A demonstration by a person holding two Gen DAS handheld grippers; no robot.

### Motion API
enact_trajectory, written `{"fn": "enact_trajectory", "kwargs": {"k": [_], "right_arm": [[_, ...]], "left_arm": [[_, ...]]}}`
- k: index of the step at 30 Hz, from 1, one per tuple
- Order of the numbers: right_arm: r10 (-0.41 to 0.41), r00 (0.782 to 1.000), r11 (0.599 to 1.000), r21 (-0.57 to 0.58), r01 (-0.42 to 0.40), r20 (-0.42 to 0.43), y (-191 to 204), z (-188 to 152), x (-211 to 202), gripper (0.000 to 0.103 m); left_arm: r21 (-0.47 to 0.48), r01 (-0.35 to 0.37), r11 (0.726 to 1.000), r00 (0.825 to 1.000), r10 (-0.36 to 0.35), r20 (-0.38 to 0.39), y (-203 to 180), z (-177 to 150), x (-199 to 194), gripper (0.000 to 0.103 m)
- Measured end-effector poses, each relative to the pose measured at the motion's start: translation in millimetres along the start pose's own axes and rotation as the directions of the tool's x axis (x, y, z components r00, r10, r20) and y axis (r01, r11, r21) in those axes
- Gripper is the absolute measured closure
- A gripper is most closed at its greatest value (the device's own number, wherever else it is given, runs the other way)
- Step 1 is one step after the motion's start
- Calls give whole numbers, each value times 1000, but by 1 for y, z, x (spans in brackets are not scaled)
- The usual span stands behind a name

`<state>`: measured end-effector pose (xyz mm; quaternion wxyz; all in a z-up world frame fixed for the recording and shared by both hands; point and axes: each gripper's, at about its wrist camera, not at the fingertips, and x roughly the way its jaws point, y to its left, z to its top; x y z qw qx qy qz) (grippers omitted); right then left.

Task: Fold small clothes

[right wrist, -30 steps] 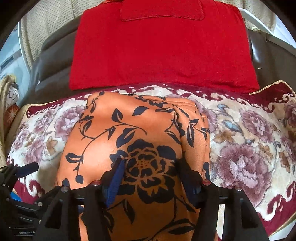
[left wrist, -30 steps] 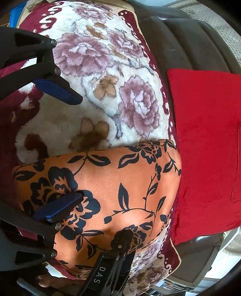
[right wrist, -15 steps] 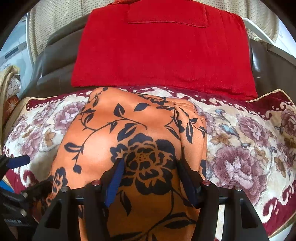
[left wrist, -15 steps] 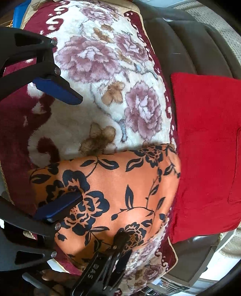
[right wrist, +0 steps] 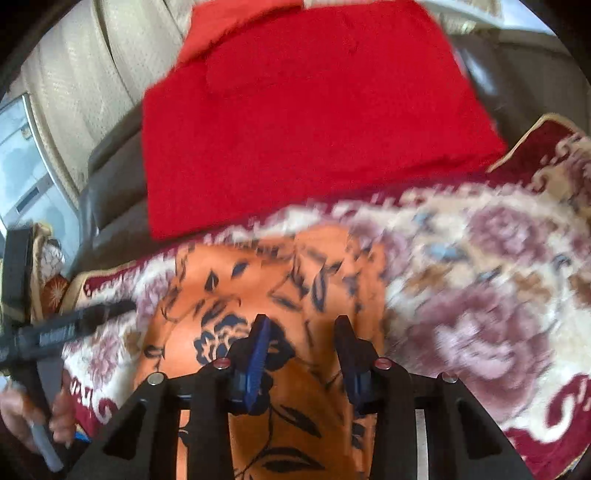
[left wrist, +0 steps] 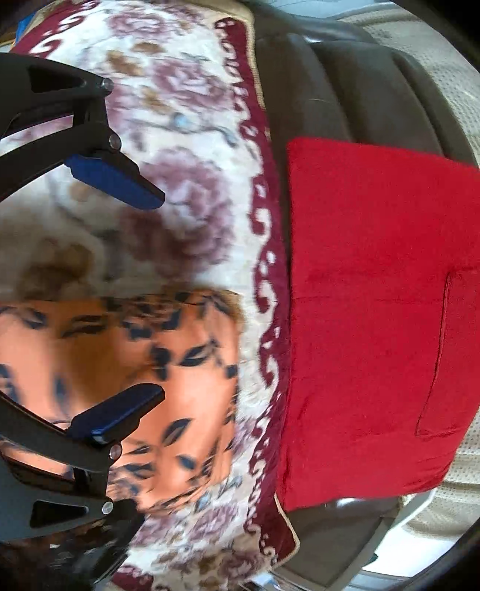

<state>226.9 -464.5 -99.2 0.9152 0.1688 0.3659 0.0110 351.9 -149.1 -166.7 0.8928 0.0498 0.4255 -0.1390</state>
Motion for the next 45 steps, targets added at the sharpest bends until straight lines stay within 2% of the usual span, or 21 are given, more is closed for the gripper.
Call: {"fn": "enact_trajectory", "kwargs": {"k": [1, 4, 9, 10, 12, 14, 17, 21, 27, 29, 31, 33, 34, 36, 39, 40, 41, 42, 43, 45], "right_arm": [[4, 1000, 1000, 5, -4, -22, 1, 1, 6, 64], [34, 999, 999, 28, -34, -14, 3, 9, 3, 64], [42, 999, 996, 73, -42, 2, -3, 40, 17, 64], [43, 999, 996, 75, -42, -11, -2, 44, 24, 64], [39, 994, 995, 97, -28, -107, -5, 51, 53, 63], [26, 990, 994, 112, -11, -138, -8, 51, 71, 63], [18, 993, 994, 106, -5, -117, -5, 53, 64, 64], [47, 997, 993, 107, -41, -53, -7, 47, 33, 63], [67, 998, 996, 57, -66, -15, -1, 28, -12, 64], [78, 997, 996, 34, -78, -11, 5, 20, -23, 64], [67, 997, 998, 12, -67, -32, 10, 8, -26, 64], [40, 990, 999, -1, -40, -139, 13, -13, -10, 64], [29, 988, 1000, -3, -30, -149, 14, -18, -7, 63], [29, 992, 999, -20, -32, -120, 16, -20, -13, 64], [101, 992, 994, 39, -98, -79, 4, -17, -30, 63], [106, 992, 993, 62, -102, -70, 0, -17, -33, 58], [115, 991, 990, 93, -109, -62, -8, -16, -34, 44], [134, 989, 982, 139, -126, -55, -18, -14, -35, 38], [153, 987, 974, 177, -142, -49, -26, -12, -36, 34], [206, 978, 945, 268, -190, -33, -45, -10, -36, 34]], "left_arm": [[17, -15, 1000, 1000, 15, -10, -4, 5, 9, 8], [60, -60, 996, 997, 63, -49, -12, 16, 36, 8], [91, -81, 993, 993, 88, -76, -17, 28, 63, 7], [104, -90, 990, 990, 101, -97, -19, 30, 70, 6], [117, -90, 989, 983, 108, -151, -22, 29, 86, 6], [100, -83, 991, 985, 97, -140, -20, 27, 86, 6], [94, -41, 995, 991, 52, -121, -15, 21, 71, 6], [68, 15, 998, 999, -11, -53, 0, 0, 26, 6], [159, 48, 986, 998, -53, 27, 1, -55, -32, 6], [183, 66, 981, 998, -68, 4, -4, -75, -36, 6], [181, 82, 980, 995, -72, -61, -8, -94, -23, 6], [131, 103, 986, 993, -94, -74, -3, -99, -18, 6], [95, 117, 989, 990, -110, -85, 1, -97, -20, 6], [64, 135, 989, 988, -129, -84, 8, -91, -28, 6], [79, 141, 987, 990, -139, -37, 14, -85, -41, 7], [67, 170, 983, 985, -167, -40, 17, -82, -43, 7], [47, 193, 980, 980, -191, -51, 20, -80, -43, 7], [14, 226, 974, 972, -224, -69, 25, -78, -41, 7], [-21, 259, 966, 961, -260, -91, 28, -76, -38, 7], [-97, 320, 942, 933, -331, -140, 33, -74, -27, 7]]}}
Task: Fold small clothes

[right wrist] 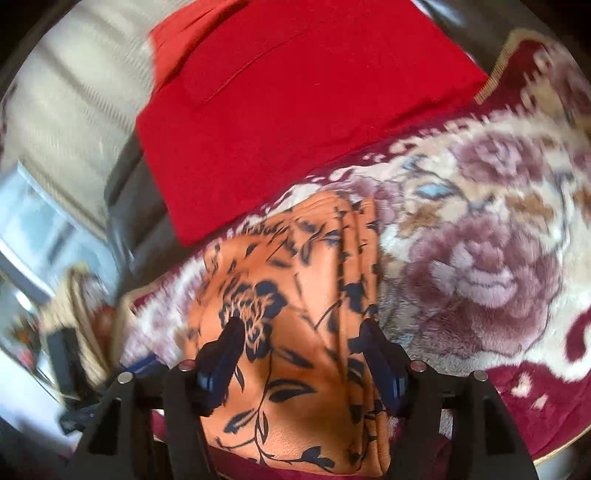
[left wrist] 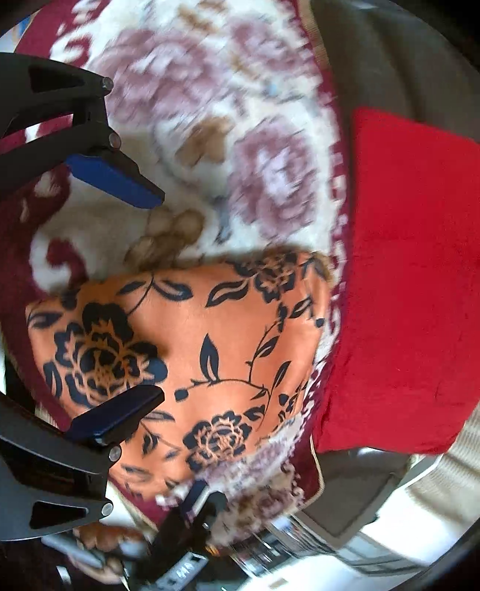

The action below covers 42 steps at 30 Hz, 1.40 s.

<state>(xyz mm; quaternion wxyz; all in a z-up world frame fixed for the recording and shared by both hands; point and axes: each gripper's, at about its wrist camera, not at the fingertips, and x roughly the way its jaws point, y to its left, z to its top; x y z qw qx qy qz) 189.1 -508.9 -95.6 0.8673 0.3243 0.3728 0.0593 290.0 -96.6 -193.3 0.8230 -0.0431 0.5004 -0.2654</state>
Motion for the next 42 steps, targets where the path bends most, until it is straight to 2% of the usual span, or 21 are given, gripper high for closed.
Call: {"fn": "enact_trajectory", "kwargs": {"k": [3, 6, 9, 12, 15, 20, 23, 26, 29, 33, 37, 42], "right_arm": [[50, 999, 995, 90, -48, -19, -18, 6, 4, 30], [78, 996, 987, 145, -71, -44, -29, 8, 10, 30], [85, 994, 984, 164, -73, -67, -33, 8, 17, 30], [80, 994, 984, 166, -66, -79, -35, 10, 23, 30], [72, 993, 985, 164, -55, -96, -37, 12, 30, 28], [62, 985, 986, 161, -36, -160, -41, 19, 54, 28], [71, 985, 983, 180, -42, -160, -46, 19, 60, 22], [115, 980, 972, 223, -77, -163, -53, 18, 67, 18], [158, 975, 962, 246, -117, -154, -55, 16, 71, 12], [266, 947, 944, 248, -218, -180, -46, 11, 83, 12], [211, 959, 972, 140, -187, -186, -25, 5, 86, 13], [178, 967, 982, 90, -164, -182, -16, 4, 88, 24]], "left_arm": [[-36, 54, 998, 998, -55, -24, -1, 1, 6, 7], [-15, 61, 998, 996, -62, -68, -6, 7, 18, 7], [-17, 113, 993, 988, -114, -101, -8, 12, 28, 7], [-52, 181, 982, 972, -187, -141, -5, 16, 37, 7], [-64, 174, 983, 970, -182, -162, 0, 19, 45, 7], [-87, 237, 968, 940, -251, -233, 3, 22, 64, 7], [-84, 266, 960, 924, -279, -262, 2, 22, 74, 7], [-96, 288, 953, 914, -303, -271, 1, 21, 81, 7], [-107, 303, 947, 912, -321, -255, 1, 23, 83, 7], [-106, 316, 943, 916, -332, -226, 1, 27, 83, 7], [-71, 299, 952, 927, -308, -214, 0, 28, 82, 7], [-31, 277, 960, 940, -277, -200, -9, 31, 80, 11]]}}
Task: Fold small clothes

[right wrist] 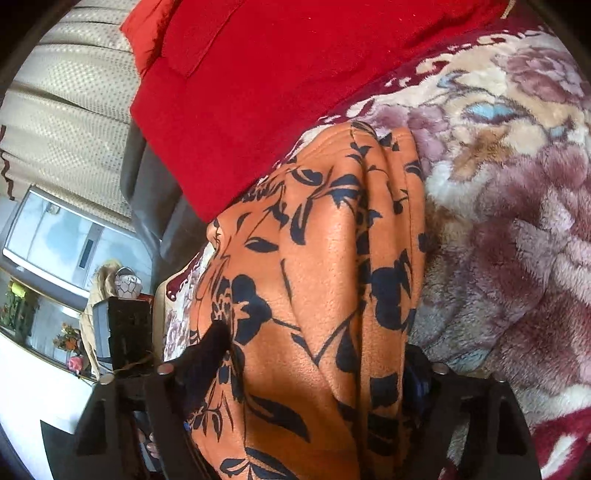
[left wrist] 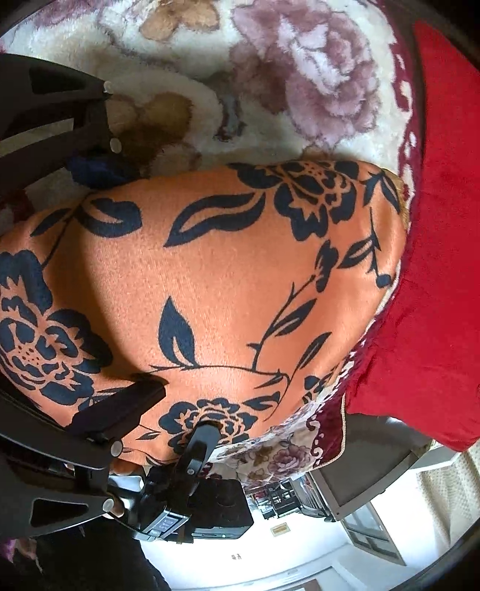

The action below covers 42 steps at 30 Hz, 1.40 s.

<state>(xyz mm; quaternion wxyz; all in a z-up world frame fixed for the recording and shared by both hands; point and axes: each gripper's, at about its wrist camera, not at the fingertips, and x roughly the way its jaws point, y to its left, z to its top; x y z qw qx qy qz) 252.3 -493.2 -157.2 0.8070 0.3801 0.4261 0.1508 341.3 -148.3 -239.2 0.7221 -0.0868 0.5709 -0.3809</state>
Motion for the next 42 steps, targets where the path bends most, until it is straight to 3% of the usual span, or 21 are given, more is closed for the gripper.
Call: {"fn": "enact_trajectory", "kwargs": {"k": [13, 23, 31, 42], "right_arm": [[2, 1000, 1000, 13, -2, 14, -4, -1, -3, 31], [-2, 999, 999, 38, 0, 48, 1, -11, -10, 40], [-25, 998, 999, 34, 23, 58, 7, -13, -9, 40], [-9, 999, 999, 41, 7, 52, 1, -13, -11, 40]], "left_arm": [[13, -34, 999, 999, 34, 7, -10, 3, 4, 12], [37, -53, 998, 997, 51, 54, -23, 3, -9, 26], [-4, -86, 996, 996, 86, 20, -21, 5, 0, 23], [-18, -63, 998, 998, 63, 20, -17, 7, 4, 19]]}}
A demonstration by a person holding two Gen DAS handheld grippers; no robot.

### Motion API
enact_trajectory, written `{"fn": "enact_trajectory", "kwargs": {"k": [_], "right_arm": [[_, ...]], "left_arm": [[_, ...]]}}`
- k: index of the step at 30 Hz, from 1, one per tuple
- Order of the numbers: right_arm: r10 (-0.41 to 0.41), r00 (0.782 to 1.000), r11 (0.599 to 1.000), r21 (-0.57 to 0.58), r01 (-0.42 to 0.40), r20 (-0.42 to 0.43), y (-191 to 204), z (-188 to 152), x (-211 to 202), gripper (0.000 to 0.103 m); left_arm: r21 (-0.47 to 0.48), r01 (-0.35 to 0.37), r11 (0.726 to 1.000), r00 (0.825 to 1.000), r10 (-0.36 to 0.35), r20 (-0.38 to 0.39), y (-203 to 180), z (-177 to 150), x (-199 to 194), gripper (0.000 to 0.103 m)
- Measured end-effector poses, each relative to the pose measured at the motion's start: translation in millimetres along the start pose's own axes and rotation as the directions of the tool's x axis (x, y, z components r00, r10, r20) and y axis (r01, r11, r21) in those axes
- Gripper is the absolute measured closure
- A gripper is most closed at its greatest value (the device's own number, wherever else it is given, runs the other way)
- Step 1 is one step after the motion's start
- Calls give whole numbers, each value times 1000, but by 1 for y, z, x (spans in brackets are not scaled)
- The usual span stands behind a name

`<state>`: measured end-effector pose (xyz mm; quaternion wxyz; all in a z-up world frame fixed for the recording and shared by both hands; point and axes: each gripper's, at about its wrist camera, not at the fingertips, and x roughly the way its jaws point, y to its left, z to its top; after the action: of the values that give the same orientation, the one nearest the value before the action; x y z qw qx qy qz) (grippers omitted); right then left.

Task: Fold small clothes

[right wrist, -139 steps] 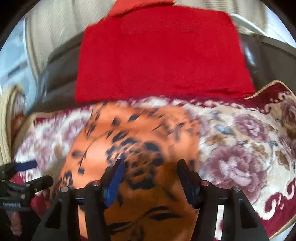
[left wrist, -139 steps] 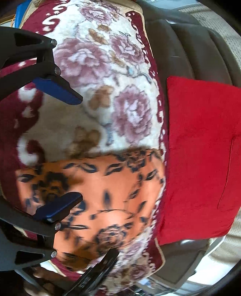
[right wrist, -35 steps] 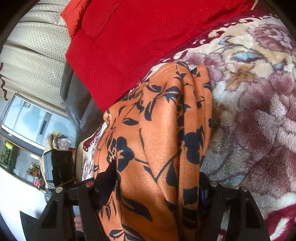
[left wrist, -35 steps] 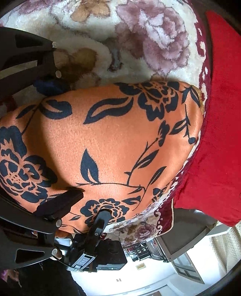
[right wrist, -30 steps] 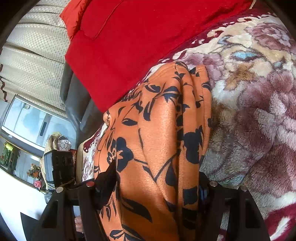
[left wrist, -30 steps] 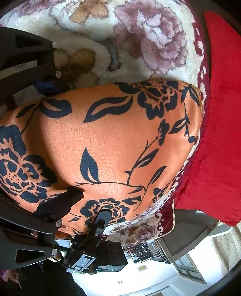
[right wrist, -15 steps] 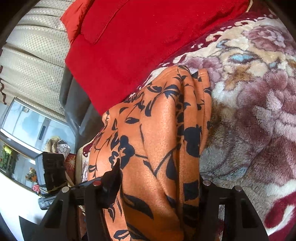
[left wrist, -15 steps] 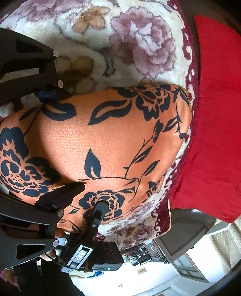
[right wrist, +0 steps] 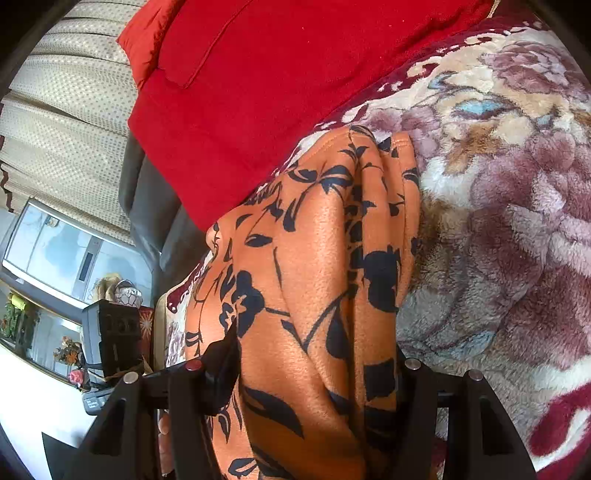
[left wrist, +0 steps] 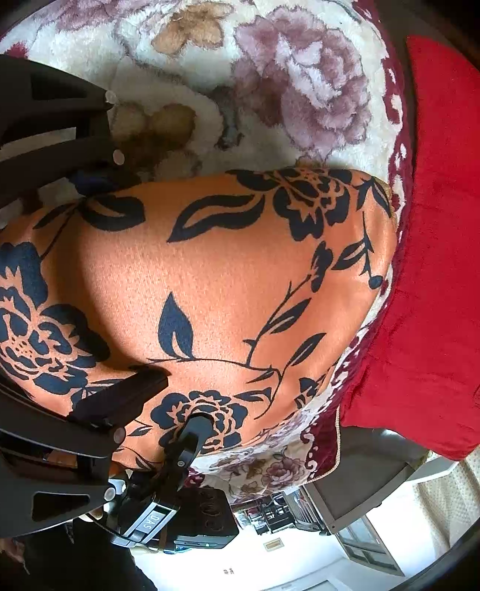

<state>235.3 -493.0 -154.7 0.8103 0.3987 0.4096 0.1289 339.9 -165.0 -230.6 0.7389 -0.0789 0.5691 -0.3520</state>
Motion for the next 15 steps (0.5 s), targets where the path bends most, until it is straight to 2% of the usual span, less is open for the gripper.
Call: {"fn": "enact_trajectory", "kwargs": {"k": [4, 15], "right_arm": [[-7, 1000, 1000, -3, 7, 7, 3, -2, 0, 40], [-45, 998, 997, -63, 48, 48, 25, -8, 0, 44]], "left_arm": [[16, -11, 1000, 1000, 10, 27, -3, -3, -2, 23], [51, -25, 998, 997, 21, 78, -11, 0, -15, 45]]}}
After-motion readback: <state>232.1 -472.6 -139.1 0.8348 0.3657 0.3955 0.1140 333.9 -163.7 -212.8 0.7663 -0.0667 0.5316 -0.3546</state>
